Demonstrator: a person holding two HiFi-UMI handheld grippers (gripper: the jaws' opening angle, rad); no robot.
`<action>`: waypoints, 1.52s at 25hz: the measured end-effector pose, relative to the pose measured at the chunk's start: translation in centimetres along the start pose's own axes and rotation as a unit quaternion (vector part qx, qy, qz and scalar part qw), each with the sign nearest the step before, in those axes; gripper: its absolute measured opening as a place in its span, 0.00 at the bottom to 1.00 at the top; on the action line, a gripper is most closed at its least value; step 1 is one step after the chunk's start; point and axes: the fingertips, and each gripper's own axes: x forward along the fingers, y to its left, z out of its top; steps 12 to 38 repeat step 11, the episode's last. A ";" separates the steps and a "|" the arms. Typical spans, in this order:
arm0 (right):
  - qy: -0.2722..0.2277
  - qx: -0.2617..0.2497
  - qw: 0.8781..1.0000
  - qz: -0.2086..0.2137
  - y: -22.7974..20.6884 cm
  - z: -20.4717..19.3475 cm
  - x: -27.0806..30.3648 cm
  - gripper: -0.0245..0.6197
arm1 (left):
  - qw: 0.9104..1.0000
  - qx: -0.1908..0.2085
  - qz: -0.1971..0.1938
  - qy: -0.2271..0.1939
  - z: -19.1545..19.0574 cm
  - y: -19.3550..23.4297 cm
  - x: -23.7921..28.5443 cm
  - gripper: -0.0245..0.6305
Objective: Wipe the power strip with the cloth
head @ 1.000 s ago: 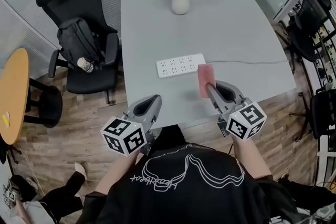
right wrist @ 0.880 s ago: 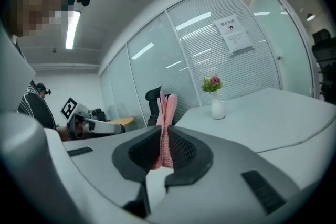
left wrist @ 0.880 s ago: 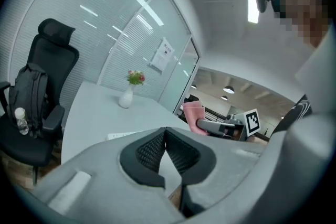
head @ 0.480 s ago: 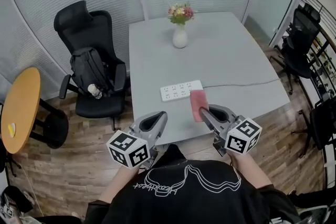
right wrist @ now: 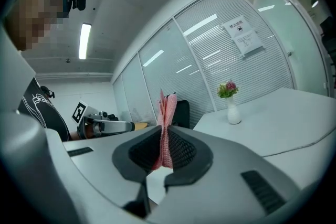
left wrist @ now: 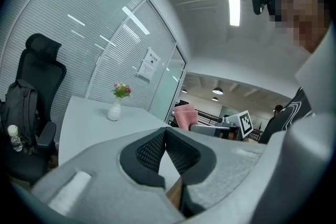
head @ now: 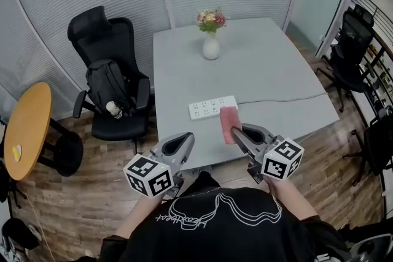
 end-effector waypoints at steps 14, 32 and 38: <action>-0.007 -0.001 1.000 -0.007 0.4 0.6 -0.3 0.09 | 1.000 0.018 0.004 0.006 0.6 -0.5 -0.3 0.06; -0.007 -0.001 1.000 -0.007 0.4 0.6 -0.3 0.09 | 1.000 0.018 0.004 0.006 0.6 -0.5 -0.3 0.06; -0.007 -0.001 1.000 -0.007 0.4 0.6 -0.3 0.09 | 1.000 0.018 0.004 0.006 0.6 -0.5 -0.3 0.06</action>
